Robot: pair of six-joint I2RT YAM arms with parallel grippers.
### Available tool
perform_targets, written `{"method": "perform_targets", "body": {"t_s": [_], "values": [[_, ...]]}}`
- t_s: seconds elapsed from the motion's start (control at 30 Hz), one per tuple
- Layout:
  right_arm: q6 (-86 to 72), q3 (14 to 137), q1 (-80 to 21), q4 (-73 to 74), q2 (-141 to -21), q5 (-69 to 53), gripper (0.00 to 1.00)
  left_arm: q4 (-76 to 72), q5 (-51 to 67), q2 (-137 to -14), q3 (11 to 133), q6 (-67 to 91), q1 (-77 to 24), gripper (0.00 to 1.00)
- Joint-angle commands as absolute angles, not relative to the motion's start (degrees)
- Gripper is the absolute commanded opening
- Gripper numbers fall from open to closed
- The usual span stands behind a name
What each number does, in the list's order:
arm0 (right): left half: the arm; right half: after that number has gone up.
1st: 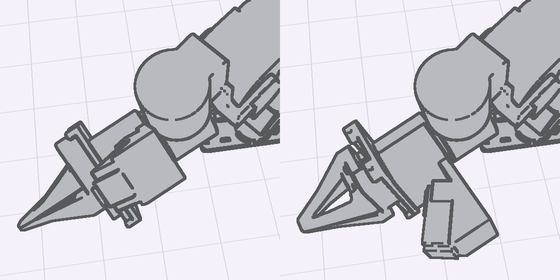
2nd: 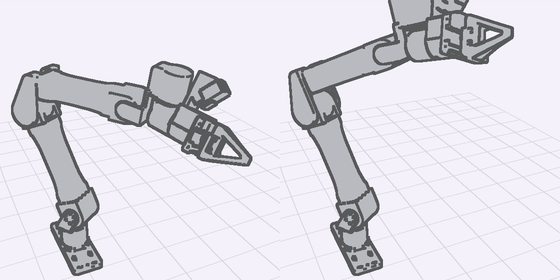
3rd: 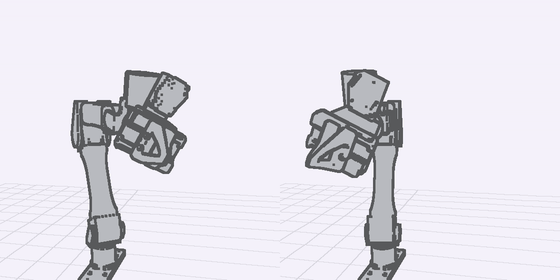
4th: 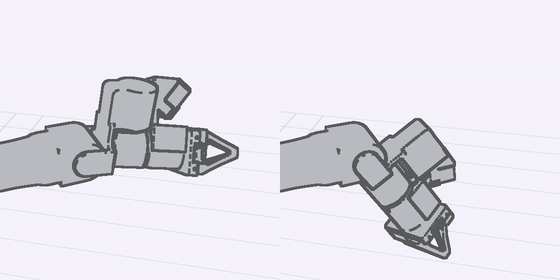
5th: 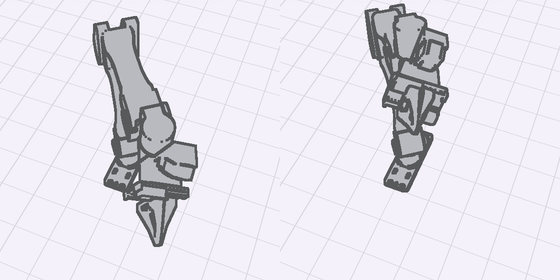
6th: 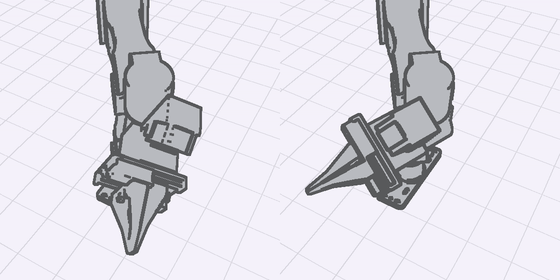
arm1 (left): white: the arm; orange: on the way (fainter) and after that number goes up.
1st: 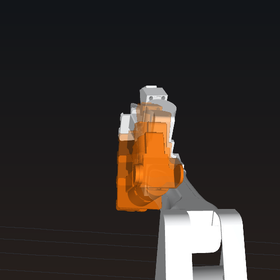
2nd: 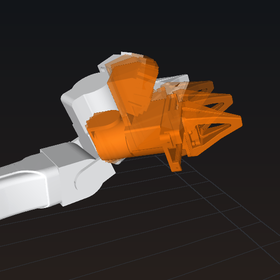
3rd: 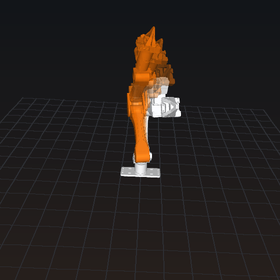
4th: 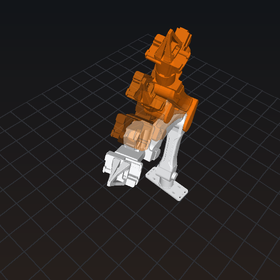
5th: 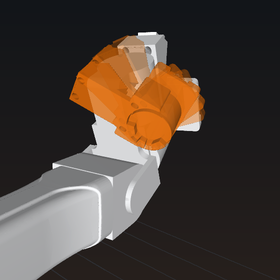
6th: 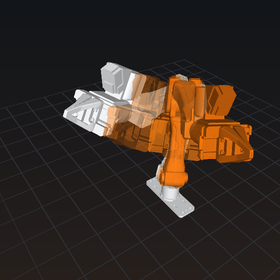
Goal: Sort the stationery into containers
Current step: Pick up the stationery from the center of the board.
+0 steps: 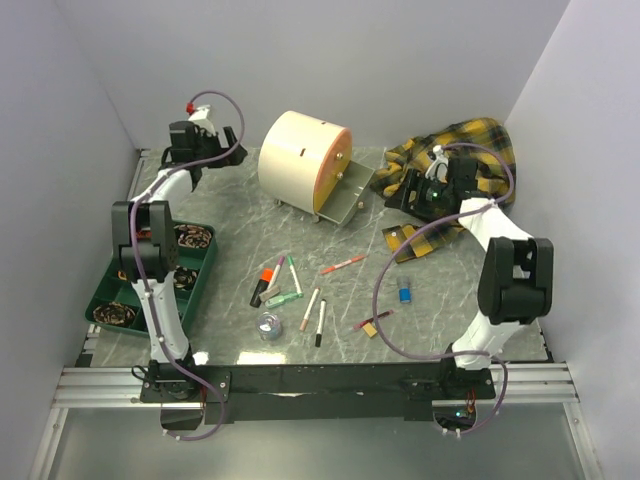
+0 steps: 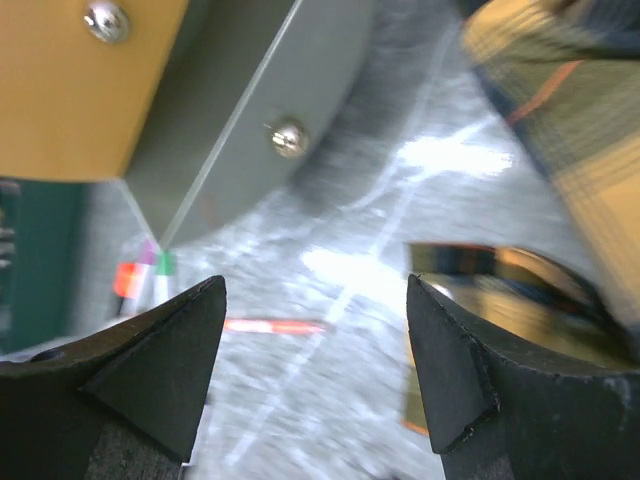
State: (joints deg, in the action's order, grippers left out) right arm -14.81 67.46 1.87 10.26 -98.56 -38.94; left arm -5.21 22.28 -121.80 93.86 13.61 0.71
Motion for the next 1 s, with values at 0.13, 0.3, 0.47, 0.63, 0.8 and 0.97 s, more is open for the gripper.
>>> {"method": "perform_targets", "body": {"t_s": [0.13,0.3,0.47,0.63,0.8,0.97], "values": [[7.3,73.2,-3.6,19.6,-87.0,-24.6,0.82,-2.8,11.2,-115.4,95.1,8.0,2.4,0.99],[16.2,66.6,-9.7,13.4,-79.0,-18.3,0.88,-3.3,7.2,-111.9,92.5,5.3,1.0,0.99],[27.1,62.1,-14.4,11.5,-77.0,-16.4,0.89,-4.5,7.0,-105.2,85.2,-2.0,-1.1,0.99],[41.9,65.2,-15.0,22.2,-80.5,-24.3,0.8,-0.7,9.6,-98.2,79.0,-3.5,-1.1,0.99],[49.4,64.2,-16.4,30.2,-81.3,-26.3,0.71,-2.8,13.4,-88.3,66.9,-3.9,-1.1,0.99],[46.4,62.4,-17.5,35.3,-79.3,-23.6,0.71,2.6,13.3,-82.7,63.0,-2.1,-1.1,0.99]]}}
